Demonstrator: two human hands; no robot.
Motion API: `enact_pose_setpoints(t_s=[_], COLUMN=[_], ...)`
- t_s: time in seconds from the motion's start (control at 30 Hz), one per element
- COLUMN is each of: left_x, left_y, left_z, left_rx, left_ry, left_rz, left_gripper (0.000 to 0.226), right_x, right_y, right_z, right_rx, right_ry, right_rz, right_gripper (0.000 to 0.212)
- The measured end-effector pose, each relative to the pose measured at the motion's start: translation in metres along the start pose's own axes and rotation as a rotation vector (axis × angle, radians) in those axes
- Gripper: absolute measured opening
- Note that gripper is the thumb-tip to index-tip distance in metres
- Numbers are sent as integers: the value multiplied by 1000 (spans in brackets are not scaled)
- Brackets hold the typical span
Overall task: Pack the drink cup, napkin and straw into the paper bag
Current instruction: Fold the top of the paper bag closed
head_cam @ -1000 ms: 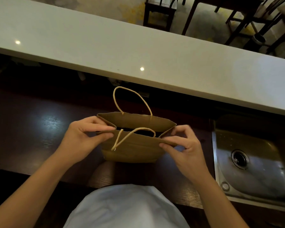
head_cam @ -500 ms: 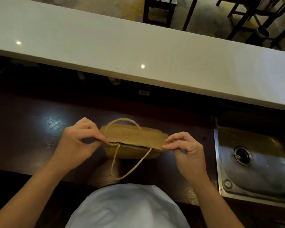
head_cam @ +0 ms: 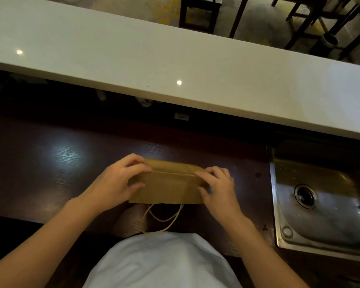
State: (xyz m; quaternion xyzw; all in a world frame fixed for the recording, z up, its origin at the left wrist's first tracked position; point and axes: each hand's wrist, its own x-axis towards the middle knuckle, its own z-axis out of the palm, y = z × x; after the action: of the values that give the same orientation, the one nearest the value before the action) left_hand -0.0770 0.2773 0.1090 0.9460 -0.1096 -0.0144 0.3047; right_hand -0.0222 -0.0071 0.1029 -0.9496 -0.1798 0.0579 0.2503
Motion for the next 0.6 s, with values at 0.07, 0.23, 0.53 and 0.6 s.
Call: enact_pose_setpoints(t_s=[0.07, 0.23, 0.53, 0.6], left_x=[11, 39, 50, 47], left_y=[1, 11, 1, -5], left_z=[5, 28, 38, 36], left_rx=[61, 173, 90, 85], left_ry=[27, 67, 7, 18], left_rz=[-2, 37, -1, 7], left_gripper=[47, 18, 14, 13], right_x=[6, 24, 43, 41], right_y=[0, -16, -27, -16], right_z=[3, 12, 42, 39], right_rx=[-72, -162, -99, -75], right_ry=[33, 101, 30, 20], right_rz=[-11, -88, -308, -284], right_gripper=[35, 21, 23, 28])
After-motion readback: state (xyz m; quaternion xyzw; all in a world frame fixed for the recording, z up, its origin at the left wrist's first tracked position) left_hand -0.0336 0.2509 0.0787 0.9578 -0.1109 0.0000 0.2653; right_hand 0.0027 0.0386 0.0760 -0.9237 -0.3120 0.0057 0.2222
